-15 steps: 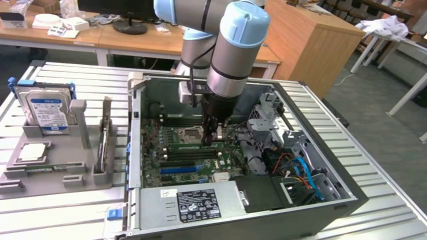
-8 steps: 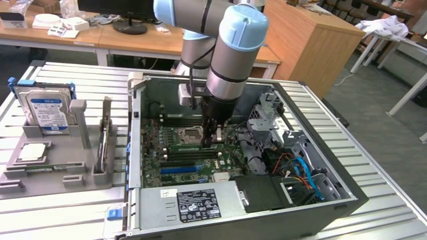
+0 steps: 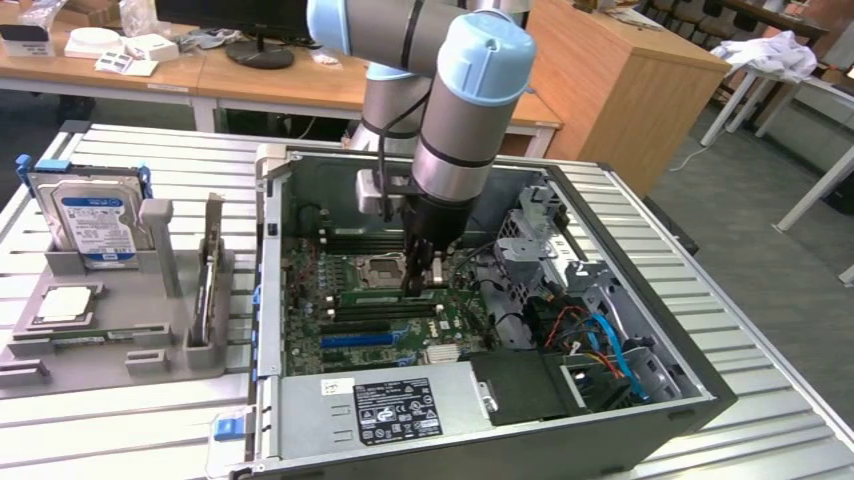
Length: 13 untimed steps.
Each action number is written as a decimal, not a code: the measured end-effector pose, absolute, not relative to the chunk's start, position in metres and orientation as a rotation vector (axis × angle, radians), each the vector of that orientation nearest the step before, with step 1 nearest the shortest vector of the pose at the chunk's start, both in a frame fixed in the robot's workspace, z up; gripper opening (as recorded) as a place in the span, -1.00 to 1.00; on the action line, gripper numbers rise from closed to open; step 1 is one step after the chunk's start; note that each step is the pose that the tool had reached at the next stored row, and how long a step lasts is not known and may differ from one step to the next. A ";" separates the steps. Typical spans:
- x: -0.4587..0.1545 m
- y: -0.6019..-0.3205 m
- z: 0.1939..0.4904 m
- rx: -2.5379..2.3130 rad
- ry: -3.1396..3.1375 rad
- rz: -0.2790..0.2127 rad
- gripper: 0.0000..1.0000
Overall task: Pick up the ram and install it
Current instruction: 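Insert the ram into the slot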
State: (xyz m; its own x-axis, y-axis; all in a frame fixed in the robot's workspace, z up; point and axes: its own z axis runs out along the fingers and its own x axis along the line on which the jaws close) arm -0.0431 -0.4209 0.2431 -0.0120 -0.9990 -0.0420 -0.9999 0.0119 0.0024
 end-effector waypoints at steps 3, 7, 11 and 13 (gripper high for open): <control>-0.044 -0.421 0.242 -2.188 2.214 0.048 -0.77; -0.044 -0.421 0.242 -2.188 2.214 0.048 -0.77; -0.044 -0.421 0.242 -2.188 2.214 0.048 -0.77; -0.044 -0.421 0.242 -2.188 2.214 0.048 -0.77</control>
State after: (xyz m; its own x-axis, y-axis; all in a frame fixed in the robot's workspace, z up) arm -0.0439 -0.4208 0.2419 -0.0119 -0.9991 -0.0419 -0.9999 0.0118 0.0023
